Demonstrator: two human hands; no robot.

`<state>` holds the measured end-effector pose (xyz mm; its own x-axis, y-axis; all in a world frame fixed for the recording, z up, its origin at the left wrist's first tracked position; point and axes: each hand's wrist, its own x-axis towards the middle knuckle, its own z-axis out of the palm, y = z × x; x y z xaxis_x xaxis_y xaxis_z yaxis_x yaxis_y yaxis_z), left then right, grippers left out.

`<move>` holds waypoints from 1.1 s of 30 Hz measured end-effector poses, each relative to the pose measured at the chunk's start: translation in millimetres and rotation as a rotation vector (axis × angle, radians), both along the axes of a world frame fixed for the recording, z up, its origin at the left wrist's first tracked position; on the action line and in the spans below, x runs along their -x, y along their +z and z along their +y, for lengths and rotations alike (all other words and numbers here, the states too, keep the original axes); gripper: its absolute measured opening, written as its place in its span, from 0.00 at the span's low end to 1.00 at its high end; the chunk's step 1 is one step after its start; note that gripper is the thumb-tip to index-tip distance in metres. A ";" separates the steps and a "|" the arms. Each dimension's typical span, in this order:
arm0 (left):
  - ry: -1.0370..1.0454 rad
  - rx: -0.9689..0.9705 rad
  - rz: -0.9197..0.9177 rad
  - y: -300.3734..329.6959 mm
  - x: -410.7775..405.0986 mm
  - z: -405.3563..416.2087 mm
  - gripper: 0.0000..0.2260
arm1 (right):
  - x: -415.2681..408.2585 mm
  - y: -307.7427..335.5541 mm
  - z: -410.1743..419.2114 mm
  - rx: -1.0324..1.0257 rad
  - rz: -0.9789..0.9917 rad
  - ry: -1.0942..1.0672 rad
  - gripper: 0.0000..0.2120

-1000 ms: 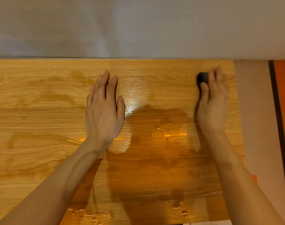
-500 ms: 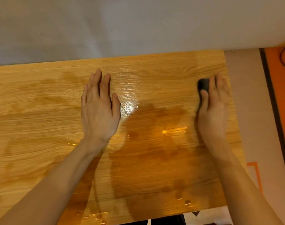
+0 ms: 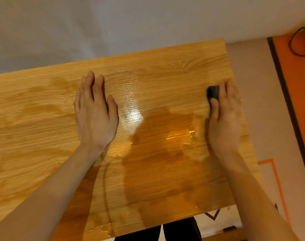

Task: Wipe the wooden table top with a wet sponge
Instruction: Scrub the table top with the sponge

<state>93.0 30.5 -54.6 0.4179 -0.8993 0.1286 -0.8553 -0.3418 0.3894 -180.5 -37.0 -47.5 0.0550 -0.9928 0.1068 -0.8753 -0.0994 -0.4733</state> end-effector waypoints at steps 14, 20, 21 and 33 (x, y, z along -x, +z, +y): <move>0.007 0.006 -0.020 -1.7 1.4 1.6 0.23 | -32.1 -1.3 42.8 0.048 0.035 0.242 0.20; 0.005 0.013 -0.026 -3.1 -1.1 1.4 0.22 | 5.1 8.4 31.5 -0.003 -0.100 -0.131 0.21; 0.004 0.013 -0.020 -2.7 -0.6 1.2 0.22 | -15.2 8.8 41.7 0.016 -0.069 -0.102 0.21; -0.036 -0.013 0.094 -2.7 -9.7 3.9 0.23 | 34.3 1.2 34.5 -0.019 0.047 0.025 0.21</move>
